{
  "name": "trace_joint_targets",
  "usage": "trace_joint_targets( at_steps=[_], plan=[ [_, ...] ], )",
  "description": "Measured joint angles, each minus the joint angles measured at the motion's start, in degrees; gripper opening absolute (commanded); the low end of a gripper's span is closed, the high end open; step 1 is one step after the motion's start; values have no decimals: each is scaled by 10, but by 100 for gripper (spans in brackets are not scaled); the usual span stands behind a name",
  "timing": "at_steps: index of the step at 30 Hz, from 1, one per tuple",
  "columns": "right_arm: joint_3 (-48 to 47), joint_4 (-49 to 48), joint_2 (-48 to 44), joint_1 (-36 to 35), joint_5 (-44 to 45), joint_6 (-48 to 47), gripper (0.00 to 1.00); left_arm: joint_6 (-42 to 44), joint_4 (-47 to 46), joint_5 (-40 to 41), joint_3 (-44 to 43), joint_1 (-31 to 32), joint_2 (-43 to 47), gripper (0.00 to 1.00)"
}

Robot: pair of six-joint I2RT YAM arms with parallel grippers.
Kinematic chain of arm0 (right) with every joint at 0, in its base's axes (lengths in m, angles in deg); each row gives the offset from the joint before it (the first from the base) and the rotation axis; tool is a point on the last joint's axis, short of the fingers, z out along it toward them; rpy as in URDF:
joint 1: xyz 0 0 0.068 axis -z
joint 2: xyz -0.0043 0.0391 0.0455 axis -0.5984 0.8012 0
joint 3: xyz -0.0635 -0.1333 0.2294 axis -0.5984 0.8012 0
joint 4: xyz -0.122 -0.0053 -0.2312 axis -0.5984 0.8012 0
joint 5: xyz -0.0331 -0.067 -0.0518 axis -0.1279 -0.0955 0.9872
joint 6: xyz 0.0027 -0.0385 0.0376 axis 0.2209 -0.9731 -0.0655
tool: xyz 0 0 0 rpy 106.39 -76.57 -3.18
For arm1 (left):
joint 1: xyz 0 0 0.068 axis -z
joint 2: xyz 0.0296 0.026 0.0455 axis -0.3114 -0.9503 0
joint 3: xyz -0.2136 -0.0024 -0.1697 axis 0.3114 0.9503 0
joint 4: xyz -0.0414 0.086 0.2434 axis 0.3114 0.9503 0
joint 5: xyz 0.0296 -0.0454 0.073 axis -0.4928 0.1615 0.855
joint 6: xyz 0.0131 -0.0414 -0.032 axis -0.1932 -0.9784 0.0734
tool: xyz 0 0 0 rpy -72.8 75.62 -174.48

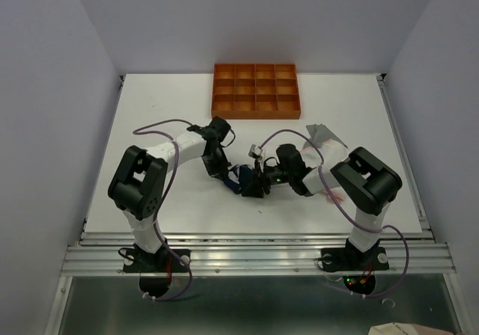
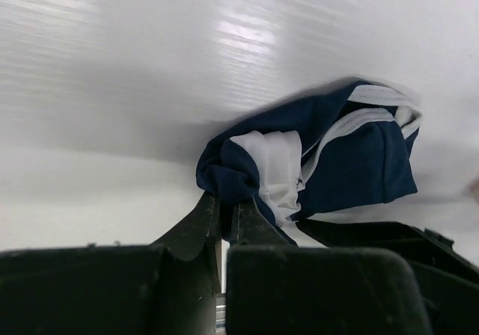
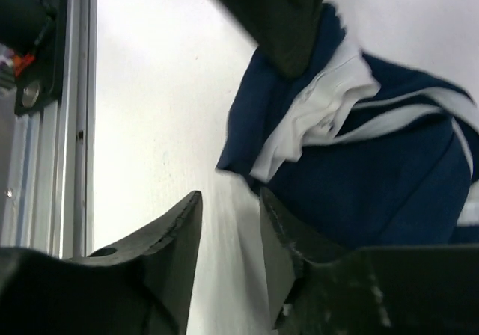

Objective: Roll the underwear

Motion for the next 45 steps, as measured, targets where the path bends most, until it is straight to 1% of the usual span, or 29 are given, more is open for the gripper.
trace_joint_targets(
  at_steps=[1, 2, 4, 10, 13, 17, 23, 30, 39, 45],
  plan=[
    [-3, 17, -6, -3, -2, -19, 51, 0, 21, 14, -14, -1, -4, 0],
    [-5, 38, -16, -8, -3, -47, 57, 0, 46, 30, -31, -1, -9, 0],
    [-8, 63, -33, -19, -2, -80, 63, 0, 92, 60, -54, -4, -18, 0],
    [-8, 105, -96, -47, 9, -171, 65, -1, 189, 93, -87, -5, -49, 0],
    [-8, 111, -118, -68, 45, -216, 66, -3, 221, 97, -103, -5, -68, 0],
    [-15, 125, -120, -103, 89, -251, 67, -3, 250, 99, -127, -5, -91, 0],
    [-35, 132, -115, -161, 176, -291, 67, -13, 279, 100, -145, -6, -109, 0],
    [-41, 131, -102, -205, 258, -319, 67, -20, 295, 90, -145, -6, -117, 0],
    [-44, 122, -74, -268, 316, -364, 67, -24, 299, 86, -146, -6, -120, 0],
    [-44, 110, -63, -277, 344, -380, 68, -28, 300, 85, -146, -7, -120, 0]
  ],
)
